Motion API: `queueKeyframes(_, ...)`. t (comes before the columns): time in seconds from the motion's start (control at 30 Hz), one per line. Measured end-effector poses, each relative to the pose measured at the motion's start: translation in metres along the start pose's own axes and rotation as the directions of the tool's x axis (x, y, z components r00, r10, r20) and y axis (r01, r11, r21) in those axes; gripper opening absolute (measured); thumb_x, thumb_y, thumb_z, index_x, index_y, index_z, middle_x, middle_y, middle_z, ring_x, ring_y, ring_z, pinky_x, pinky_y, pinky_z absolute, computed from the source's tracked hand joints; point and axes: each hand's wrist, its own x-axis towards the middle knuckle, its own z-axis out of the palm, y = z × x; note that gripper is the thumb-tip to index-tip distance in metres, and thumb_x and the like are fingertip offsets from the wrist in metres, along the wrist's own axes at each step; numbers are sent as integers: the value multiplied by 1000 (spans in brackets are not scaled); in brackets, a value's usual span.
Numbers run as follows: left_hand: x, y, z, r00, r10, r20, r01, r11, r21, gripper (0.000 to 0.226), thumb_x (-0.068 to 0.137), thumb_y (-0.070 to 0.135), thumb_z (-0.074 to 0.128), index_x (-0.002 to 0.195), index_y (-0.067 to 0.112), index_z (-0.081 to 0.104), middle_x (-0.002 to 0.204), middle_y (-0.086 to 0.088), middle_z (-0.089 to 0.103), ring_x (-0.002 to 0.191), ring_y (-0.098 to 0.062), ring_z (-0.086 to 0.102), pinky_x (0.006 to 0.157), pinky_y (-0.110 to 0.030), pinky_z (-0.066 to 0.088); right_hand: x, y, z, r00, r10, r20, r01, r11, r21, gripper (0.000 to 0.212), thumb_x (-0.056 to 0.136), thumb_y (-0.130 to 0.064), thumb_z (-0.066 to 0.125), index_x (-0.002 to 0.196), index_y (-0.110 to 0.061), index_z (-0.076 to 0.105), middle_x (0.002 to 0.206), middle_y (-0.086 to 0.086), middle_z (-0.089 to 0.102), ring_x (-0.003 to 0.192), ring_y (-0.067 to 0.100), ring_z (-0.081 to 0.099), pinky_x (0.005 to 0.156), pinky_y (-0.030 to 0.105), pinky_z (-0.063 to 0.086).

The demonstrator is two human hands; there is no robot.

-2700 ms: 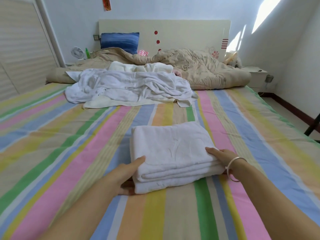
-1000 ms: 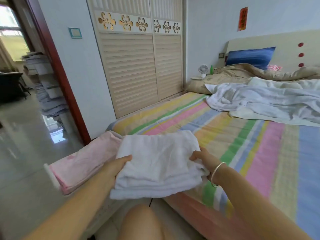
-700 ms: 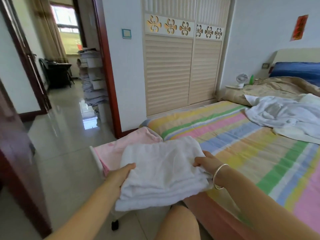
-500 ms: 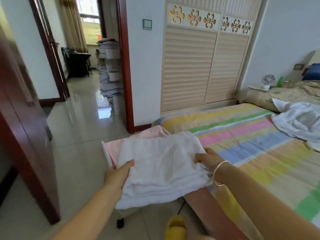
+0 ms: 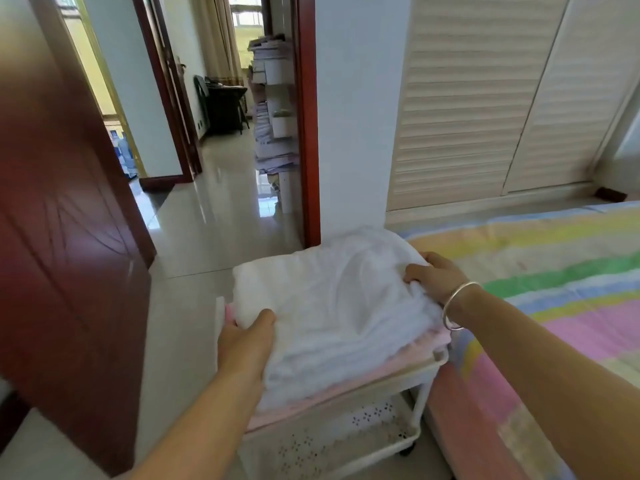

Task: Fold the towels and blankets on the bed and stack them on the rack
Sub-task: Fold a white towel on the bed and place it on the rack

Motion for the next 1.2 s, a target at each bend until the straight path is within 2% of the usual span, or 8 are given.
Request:
queueKeyframes(0.2, 14, -15, -6, 989, 148, 26, -147, 923, 355, 93, 73, 40, 72, 150, 20, 25, 143, -2, 47, 121, -26, 53, 105, -44, 43, 32, 40, 23, 987, 160, 27, -158, 985, -69, 45, 76, -22, 70, 118, -10, 58, 100, 11, 59, 79, 24, 54, 66, 27, 41)
queueKeyframes(0.37, 21, 43, 23, 796, 567, 212, -510, 440, 739, 69, 91, 27, 60, 151, 18, 27, 161, -7, 13, 148, -24, 12, 118, -37, 16, 46, 0, 19, 996, 70, 48, -42, 898, -438, 64, 79, -18, 66, 137, -8, 42, 113, 14, 54, 99, 32, 54, 84, 35, 45)
queueKeyframes(0.53, 49, 30, 69, 901, 267, 342, -372, 67, 926, 66, 99, 47, 28, 156, 25, 4, 164, -7, -7, 149, -31, -10, 119, -54, -7, 35, -19, 77, 843, -415, 343, 460, 227, -858, 63, 97, -49, 30, 153, -31, 6, 161, 1, 8, 148, 26, 3, 119, 49, 4)
queueKeyframes(0.67, 59, -31, 69, 914, 274, 298, -333, 88, 939, 66, 98, 54, 10, 154, 29, -14, 160, -3, -26, 146, -29, -24, 117, -55, -12, 40, 45, 107, 884, -143, 445, 465, 166, -870, 62, 97, -57, 5, 150, -35, -18, 158, -4, -26, 145, 23, -24, 116, 52, -14)
queueKeyframes(0.9, 60, -20, 63, 889, 305, 340, -394, 136, 909, 65, 100, 52, 18, 156, 27, -3, 163, -4, -15, 149, -29, -16, 118, -54, -8, 34, 36, 100, 887, -162, 433, 461, 222, -860, 61, 99, -55, 6, 152, -32, -13, 159, -3, -22, 146, 20, -20, 118, 47, -11)
queueKeyframes(1.03, 26, -12, 59, 612, 734, 294, -758, 439, 483, 39, 92, 20, 58, 131, 20, 54, 146, 1, 46, 133, -20, 43, 112, -45, 34, -24, 35, 63, 870, -265, 416, 486, 319, -814, 69, 94, -59, -2, 155, -27, 1, 162, 0, -7, 149, 15, -7, 121, 39, -6)
queueKeyframes(1.1, -23, -6, 82, 505, 808, 305, -858, 430, 280, 30, 89, 16, 63, 118, 22, 60, 127, 6, 59, 115, -13, 55, 99, -39, 47, -63, 40, 31, 880, -310, 359, 452, 321, -832, 84, 83, -64, -13, 155, -23, 4, 162, 0, -4, 149, 15, -5, 119, 36, -8)
queueKeyframes(1.2, -102, -3, 126, 448, 811, 376, -883, 468, 43, 20, 90, 18, 60, 107, 28, 58, 108, 15, 61, 95, -5, 59, 87, -35, 52, -117, 44, -24, 915, -328, 235, 337, 299, -893, 72, 93, -54, 21, 155, -19, 10, 162, 4, 1, 149, 19, -1, 119, 38, -3)
